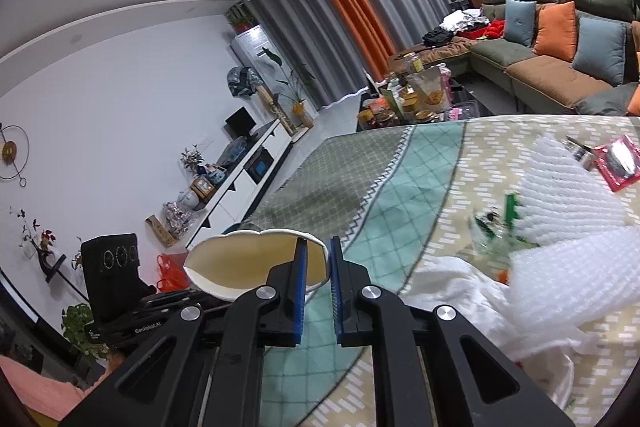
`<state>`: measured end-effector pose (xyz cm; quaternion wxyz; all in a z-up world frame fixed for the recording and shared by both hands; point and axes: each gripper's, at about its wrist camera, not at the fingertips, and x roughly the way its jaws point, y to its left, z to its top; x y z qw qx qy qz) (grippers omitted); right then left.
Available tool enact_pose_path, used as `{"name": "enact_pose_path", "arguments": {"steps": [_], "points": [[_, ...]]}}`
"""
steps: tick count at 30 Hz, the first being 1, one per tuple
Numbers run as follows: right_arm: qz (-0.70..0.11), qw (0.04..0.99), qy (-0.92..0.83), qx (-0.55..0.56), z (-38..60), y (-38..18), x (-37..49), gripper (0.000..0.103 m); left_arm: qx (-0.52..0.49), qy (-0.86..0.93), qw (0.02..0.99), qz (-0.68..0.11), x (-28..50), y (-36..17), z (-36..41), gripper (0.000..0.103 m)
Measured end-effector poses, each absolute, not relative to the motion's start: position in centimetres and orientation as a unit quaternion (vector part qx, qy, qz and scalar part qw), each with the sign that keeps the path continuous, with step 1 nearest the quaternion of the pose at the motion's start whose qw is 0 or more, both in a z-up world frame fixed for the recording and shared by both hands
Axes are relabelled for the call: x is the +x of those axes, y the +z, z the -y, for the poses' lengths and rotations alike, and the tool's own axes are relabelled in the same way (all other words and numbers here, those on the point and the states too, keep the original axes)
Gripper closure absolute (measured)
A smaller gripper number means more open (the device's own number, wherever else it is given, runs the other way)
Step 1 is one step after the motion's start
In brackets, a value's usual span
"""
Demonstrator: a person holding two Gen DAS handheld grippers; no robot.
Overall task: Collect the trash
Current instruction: 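Carry the paper bowl to the teal bin and open the right tool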
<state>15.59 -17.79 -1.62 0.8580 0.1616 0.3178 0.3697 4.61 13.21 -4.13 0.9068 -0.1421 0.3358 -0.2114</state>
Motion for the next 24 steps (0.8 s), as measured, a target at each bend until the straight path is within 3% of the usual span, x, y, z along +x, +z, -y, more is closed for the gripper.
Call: {"name": "enact_pose_path", "arguments": {"steps": [24], "points": [[-0.345,0.784,0.498,0.131,-0.9,-1.6,20.2,0.092,-0.141,0.011,0.943,-0.301,2.3,-0.8,-29.7,0.098]]}}
